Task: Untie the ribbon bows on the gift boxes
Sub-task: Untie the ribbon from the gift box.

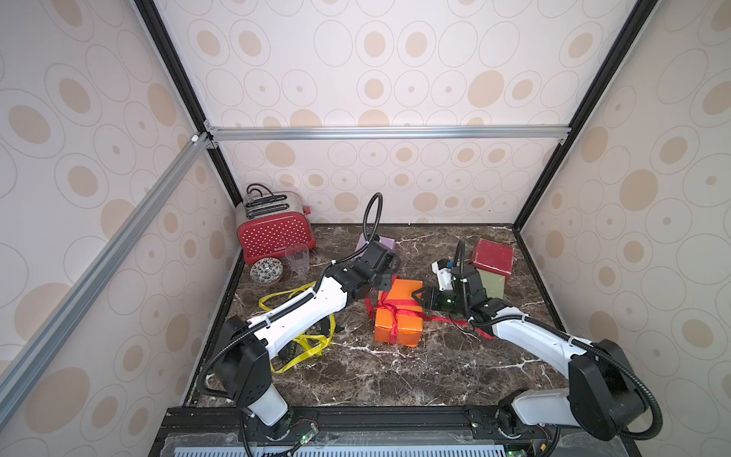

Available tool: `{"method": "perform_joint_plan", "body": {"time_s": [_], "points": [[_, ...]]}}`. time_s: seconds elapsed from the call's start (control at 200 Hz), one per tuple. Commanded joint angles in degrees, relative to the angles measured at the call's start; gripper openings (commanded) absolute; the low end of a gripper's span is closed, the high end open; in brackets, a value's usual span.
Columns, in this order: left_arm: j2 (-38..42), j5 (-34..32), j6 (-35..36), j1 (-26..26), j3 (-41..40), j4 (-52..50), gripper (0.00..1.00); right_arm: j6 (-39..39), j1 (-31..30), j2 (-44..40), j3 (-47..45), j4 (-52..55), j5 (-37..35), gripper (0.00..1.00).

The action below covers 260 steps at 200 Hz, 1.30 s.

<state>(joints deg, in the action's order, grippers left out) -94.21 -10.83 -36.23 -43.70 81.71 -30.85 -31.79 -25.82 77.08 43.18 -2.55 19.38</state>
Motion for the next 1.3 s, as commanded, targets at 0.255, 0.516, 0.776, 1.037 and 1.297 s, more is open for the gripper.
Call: {"method": "perform_joint_plan", "body": {"time_s": [0.255, 0.516, 0.776, 1.037, 1.297], "points": [[-7.98, 2.30, 0.45, -1.82, 3.49, -10.33, 0.49, 0.60, -0.33, 0.79, 1.65, 0.79, 0.10, 0.45], [-10.54, 2.48, 0.89, -2.35, 4.47, -10.06, 0.40, 0.59, -0.36, 0.97, 1.80, 0.88, -0.03, 0.45], [-13.16, -3.08, 1.86, -2.50, 7.12, -12.80, 0.26, 0.55, -0.30, 1.06, 1.86, 1.05, -0.04, 0.44], [-11.15, -2.53, 1.86, -2.44, 6.86, -8.24, 0.00, 0.38, -0.36, 1.73, 2.39, 1.68, -0.13, 0.43], [-4.42, -5.35, 2.20, -2.44, 5.35, -0.20, 0.00, 0.07, -0.32, 4.34, 4.34, 3.95, 0.33, 0.38]]}}
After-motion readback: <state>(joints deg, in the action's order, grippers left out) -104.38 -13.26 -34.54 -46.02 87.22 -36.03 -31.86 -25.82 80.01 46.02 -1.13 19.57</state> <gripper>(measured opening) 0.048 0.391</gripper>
